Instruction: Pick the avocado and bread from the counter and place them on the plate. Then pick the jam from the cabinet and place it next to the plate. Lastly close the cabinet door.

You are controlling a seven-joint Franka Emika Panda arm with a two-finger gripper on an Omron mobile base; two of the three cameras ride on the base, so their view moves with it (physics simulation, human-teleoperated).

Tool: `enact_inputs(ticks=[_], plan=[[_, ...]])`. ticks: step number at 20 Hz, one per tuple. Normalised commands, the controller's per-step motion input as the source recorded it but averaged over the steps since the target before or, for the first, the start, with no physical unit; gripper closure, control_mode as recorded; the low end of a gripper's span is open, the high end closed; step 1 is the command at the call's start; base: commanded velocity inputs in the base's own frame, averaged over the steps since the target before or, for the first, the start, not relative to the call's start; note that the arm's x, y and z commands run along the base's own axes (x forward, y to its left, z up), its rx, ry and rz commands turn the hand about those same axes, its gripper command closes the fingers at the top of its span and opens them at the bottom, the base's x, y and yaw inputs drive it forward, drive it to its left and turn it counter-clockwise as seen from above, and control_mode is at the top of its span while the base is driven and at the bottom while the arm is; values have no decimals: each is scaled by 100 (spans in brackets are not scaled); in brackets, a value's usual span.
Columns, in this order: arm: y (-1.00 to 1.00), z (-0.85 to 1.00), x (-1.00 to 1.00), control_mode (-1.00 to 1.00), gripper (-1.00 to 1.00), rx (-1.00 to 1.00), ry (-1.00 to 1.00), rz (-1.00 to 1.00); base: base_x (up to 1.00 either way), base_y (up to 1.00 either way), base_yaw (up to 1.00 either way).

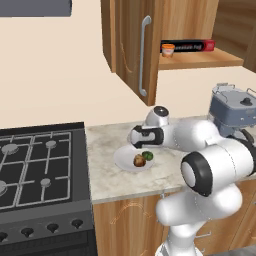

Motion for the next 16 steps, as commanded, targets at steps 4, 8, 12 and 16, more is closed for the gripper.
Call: enact_inputs(ticks=[4, 8, 12, 16], plan=[[-32, 21, -24, -100, -100, 2, -11, 0, 0, 0, 0], [-73, 2, -4, -100, -100, 14, -2, -2, 0, 0, 0], [-78, 17, -25, -100, -100, 11, 0, -2, 0, 0, 0], [-72, 36, -29, -100, -100, -1, -3, 0, 0, 0, 0]])
